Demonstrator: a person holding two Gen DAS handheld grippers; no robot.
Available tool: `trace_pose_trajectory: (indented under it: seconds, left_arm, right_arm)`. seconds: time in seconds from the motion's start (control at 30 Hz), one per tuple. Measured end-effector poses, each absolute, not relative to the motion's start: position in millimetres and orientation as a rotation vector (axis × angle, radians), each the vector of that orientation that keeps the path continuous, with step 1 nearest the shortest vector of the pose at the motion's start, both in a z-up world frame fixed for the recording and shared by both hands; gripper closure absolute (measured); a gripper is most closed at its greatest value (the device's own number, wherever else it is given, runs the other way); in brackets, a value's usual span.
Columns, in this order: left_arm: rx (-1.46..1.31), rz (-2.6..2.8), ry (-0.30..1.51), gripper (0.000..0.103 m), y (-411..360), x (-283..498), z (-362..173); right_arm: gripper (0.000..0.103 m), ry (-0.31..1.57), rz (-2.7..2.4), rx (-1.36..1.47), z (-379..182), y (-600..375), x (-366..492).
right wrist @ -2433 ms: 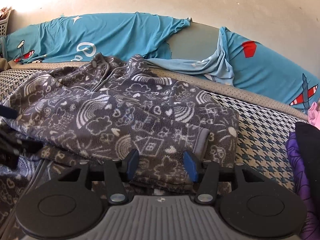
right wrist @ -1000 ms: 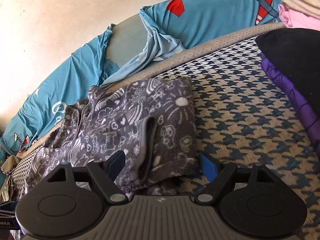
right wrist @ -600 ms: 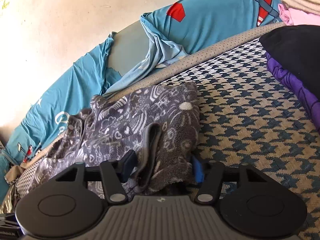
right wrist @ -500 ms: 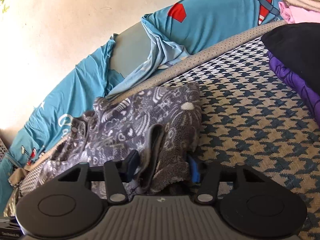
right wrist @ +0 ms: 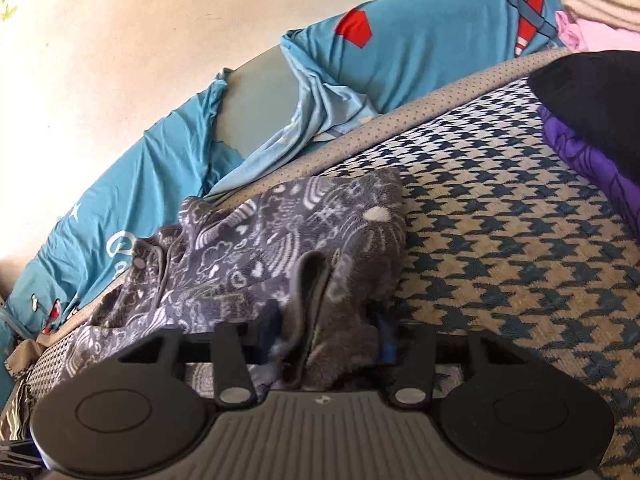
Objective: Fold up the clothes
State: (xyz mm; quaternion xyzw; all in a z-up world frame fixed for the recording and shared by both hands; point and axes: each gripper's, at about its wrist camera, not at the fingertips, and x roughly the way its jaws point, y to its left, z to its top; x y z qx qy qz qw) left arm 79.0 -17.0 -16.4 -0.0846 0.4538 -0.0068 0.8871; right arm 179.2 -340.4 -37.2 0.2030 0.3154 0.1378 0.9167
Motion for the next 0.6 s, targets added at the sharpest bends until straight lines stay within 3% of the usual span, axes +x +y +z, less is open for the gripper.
trace_pose_trajectory:
  seconds: [0.07,0.2,0.6]
  left_arm:
    - [-0.177,-0.013,0.941,0.0,-16,78,-15]
    - [-0.186,-0.01,0.935,0.0,-13,75,-12]
    - [-0.217,0.003,0.889,0.0,0,64,-1]
  right_arm:
    - [0.072,0.649,0.287,0.413,-36,-338,179]
    - [0.076,0.63,0.266,0.362,-29,-327,174]
    - [0.079,0.468,0.276,0.095,12,-269,143]
